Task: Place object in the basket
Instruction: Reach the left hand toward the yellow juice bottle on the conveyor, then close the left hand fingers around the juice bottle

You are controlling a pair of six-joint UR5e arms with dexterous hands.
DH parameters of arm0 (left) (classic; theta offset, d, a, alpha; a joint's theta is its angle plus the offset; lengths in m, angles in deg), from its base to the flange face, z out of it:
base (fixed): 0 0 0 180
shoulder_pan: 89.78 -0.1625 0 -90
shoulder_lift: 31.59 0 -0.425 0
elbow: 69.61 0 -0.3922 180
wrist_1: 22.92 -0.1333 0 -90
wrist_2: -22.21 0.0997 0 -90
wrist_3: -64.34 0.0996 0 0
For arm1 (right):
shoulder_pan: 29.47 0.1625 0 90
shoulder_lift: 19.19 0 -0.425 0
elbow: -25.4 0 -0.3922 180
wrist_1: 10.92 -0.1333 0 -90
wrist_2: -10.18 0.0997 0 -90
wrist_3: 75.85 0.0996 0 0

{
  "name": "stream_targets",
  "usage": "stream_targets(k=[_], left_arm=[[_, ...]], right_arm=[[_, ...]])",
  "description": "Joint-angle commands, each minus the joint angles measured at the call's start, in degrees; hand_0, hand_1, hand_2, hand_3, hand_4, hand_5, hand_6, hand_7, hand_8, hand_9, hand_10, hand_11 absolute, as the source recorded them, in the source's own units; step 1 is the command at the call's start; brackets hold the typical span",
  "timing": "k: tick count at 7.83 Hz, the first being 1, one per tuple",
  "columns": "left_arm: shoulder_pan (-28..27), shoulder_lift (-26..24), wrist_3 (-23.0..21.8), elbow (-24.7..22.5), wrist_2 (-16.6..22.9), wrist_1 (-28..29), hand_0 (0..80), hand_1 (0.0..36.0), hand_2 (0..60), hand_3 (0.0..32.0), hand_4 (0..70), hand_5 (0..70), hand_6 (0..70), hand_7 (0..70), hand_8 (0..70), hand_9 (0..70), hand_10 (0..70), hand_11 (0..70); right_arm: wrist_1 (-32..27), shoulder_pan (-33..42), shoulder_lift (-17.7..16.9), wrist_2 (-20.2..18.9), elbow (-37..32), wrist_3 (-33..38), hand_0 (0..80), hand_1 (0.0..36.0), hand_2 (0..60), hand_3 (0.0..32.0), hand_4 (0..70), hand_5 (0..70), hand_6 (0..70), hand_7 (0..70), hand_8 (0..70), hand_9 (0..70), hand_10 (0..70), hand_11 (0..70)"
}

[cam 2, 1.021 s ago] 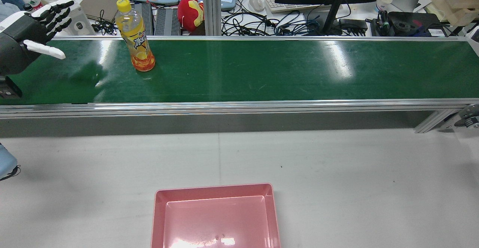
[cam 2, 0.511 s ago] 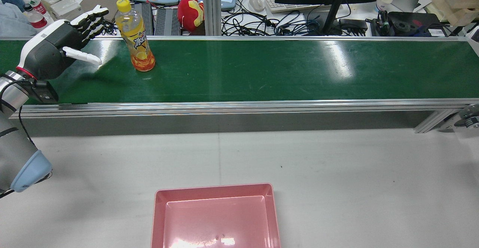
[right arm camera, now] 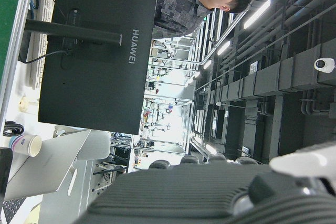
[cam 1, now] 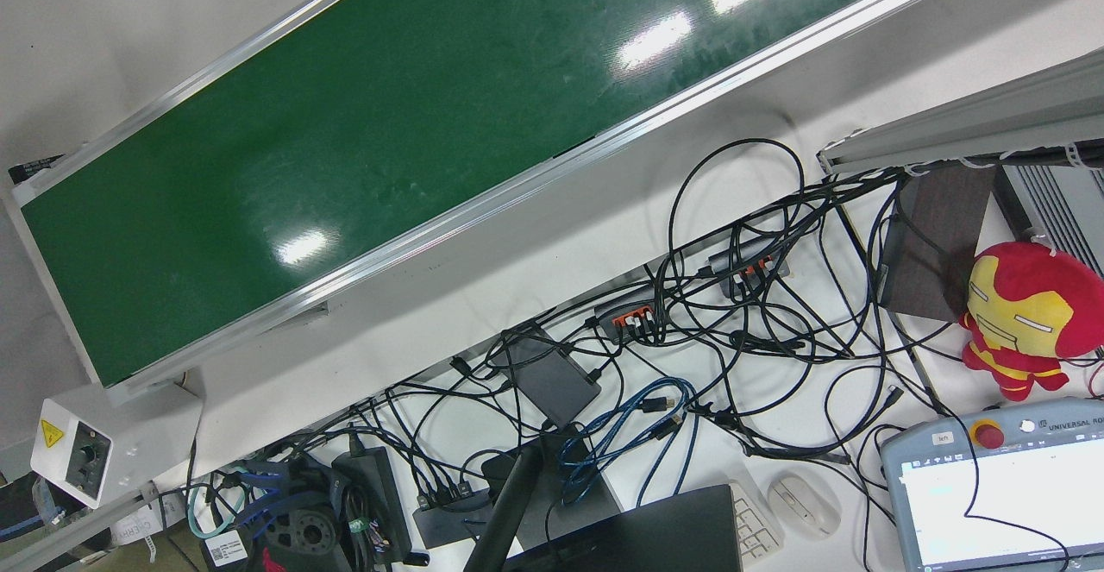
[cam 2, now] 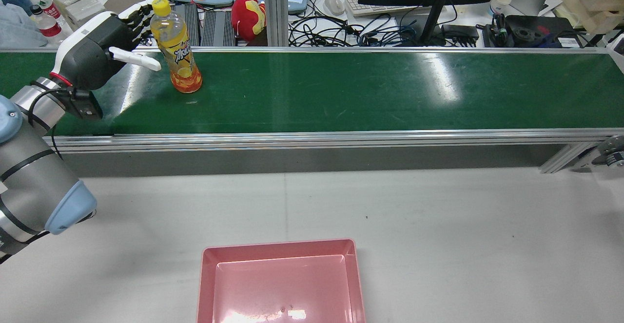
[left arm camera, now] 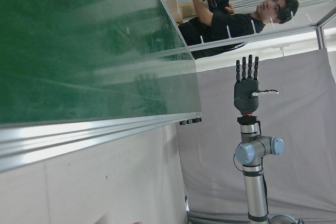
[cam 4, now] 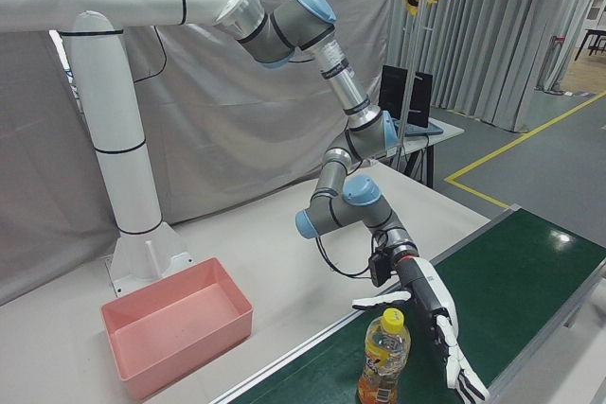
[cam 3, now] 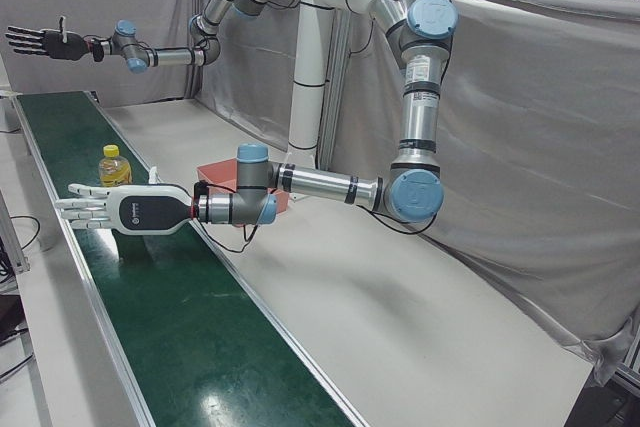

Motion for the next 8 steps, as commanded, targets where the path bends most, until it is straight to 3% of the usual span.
stream_targets(k=[1,5,6,7,8], left_arm=[[-3.5,-3.3,0.1,1.1,-0.1,-2.2,58.7,14.2,0.0,0.0,11.2,18.8,0.0,0.0,3.3,5.6,3.6,7.3],[-3.3,-3.5,-0.5,0.9,-0.6,-2.2,59.0,14.3,0.0,0.0,12.1,19.8,0.0,0.0,3.8,6.3,4.5,8.7],[-3.3,-3.6,-0.6,0.4,-2.0,-3.1,62.1,18.2,0.0,0.0,18.7,32.6,1.7,3.4,9.1,13.3,13.6,22.0],[-3.3,-3.6,-1.5,-0.7,-3.0,-4.8,63.3,21.8,13.9,0.0,38.2,59.6,23.5,27.2,36.0,47.7,41.5,59.9],[-3.4,-3.6,-2.0,-0.9,-3.0,-5.4,62.3,20.8,28.3,0.0,46.4,70.0,48.5,48.3,58.0,70.0,55.1,70.0]], right_arm=[[0.0,0.0,0.0,0.0,0.0,0.1,0.0,0.0,0.0,0.0,0.0,0.0,0.0,0.0,0.0,0.0,0.0,0.0],[0.0,0.0,-0.1,0.0,0.1,0.0,0.0,0.0,0.0,0.0,0.0,0.0,0.0,0.0,0.0,0.0,0.0,0.0],[0.0,0.0,0.0,0.0,0.1,0.1,0.0,0.0,0.0,0.0,0.0,0.0,0.0,0.0,0.0,0.0,0.0,0.0],[0.0,0.0,-0.1,0.0,0.1,0.0,0.0,0.0,0.0,0.0,0.0,0.0,0.0,0.0,0.0,0.0,0.0,0.0],[0.0,0.0,-0.1,0.0,0.1,0.0,0.0,0.0,0.0,0.0,0.0,0.0,0.0,0.0,0.0,0.0,0.0,0.0]])
